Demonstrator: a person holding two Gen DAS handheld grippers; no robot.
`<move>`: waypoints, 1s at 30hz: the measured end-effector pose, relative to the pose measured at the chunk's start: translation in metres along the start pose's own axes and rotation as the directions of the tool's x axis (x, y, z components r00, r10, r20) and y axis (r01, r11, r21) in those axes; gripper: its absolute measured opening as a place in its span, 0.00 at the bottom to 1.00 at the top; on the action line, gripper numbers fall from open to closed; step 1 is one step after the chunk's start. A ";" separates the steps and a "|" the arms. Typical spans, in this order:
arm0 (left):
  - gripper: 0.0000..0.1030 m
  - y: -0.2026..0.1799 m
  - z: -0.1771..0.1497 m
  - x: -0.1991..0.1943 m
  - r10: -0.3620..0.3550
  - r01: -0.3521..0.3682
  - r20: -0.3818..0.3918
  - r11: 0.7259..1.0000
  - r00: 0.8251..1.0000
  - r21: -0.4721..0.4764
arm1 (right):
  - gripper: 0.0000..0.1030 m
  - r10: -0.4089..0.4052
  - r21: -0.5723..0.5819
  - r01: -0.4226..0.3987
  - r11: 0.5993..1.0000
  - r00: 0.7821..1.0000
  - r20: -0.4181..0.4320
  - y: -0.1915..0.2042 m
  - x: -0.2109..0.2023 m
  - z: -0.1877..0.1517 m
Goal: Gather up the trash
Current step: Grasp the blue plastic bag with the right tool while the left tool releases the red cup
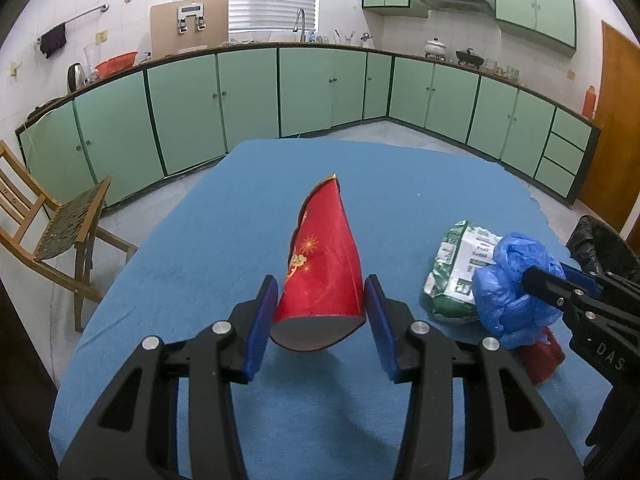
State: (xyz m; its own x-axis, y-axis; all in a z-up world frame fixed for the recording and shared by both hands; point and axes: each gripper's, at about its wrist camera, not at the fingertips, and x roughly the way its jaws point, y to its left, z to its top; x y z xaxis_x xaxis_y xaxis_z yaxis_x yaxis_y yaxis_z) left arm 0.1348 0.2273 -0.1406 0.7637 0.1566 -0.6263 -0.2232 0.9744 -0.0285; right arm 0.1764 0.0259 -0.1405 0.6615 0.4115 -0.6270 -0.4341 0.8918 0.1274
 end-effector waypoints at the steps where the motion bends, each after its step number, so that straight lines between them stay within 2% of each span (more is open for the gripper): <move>1: 0.42 -0.001 0.001 -0.002 -0.006 0.006 0.003 1.000 1.000 0.000 | 0.25 0.007 0.004 -0.007 1.000 1.000 0.009 -0.002 -0.004 0.001; 9: 0.41 -0.012 0.010 -0.017 -0.042 0.041 0.037 0.999 0.998 0.014 | 0.25 -0.007 0.021 0.006 1.000 0.998 0.067 -0.010 -0.034 0.012; 16: 0.37 -0.027 0.020 -0.034 -0.070 0.068 0.072 0.997 0.995 0.028 | 0.25 -0.059 0.043 0.054 0.998 0.992 0.115 -0.022 -0.061 0.024; 17: 0.13 -0.030 0.022 -0.037 -0.079 0.076 0.078 0.996 0.994 0.034 | 0.25 -0.065 0.043 0.060 0.997 0.991 0.120 -0.024 -0.065 0.026; 18: 0.04 -0.033 0.025 -0.038 -0.104 0.101 0.073 0.994 0.992 0.042 | 0.25 -0.071 0.045 0.066 0.997 0.989 0.126 -0.026 -0.069 0.027; 21: 0.06 -0.043 0.026 -0.039 -0.127 0.123 0.066 0.991 0.990 0.056 | 0.25 -0.080 0.047 0.074 0.996 0.987 0.138 -0.032 -0.078 0.030; 26: 0.08 -0.045 0.012 -0.029 -0.106 0.105 0.022 0.993 0.994 0.062 | 0.25 -0.090 0.054 0.084 0.995 0.989 0.115 -0.040 -0.079 0.020; 28: 0.22 -0.040 0.003 -0.027 -0.083 0.083 -0.004 0.995 0.997 0.058 | 0.25 -0.080 0.058 0.075 0.995 0.992 0.094 -0.041 -0.074 0.013; 29: 0.38 -0.037 0.000 -0.027 -0.071 0.071 -0.007 0.996 0.997 0.052 | 0.25 -0.076 0.054 0.072 0.996 0.994 0.084 -0.040 -0.072 0.010; 30: 0.46 -0.033 -0.004 -0.029 -0.058 0.058 -0.007 0.997 0.998 0.044 | 0.25 -0.074 0.050 0.070 0.996 0.994 0.078 -0.041 -0.071 0.010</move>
State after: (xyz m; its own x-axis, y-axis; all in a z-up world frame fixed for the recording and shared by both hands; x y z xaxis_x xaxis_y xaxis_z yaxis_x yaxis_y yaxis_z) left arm 0.1175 0.1902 -0.1245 0.7709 0.0987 -0.6293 -0.1516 0.9880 -0.0307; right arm 0.1534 -0.0379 -0.0936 0.7371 0.3582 -0.5731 -0.3557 0.9267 0.1217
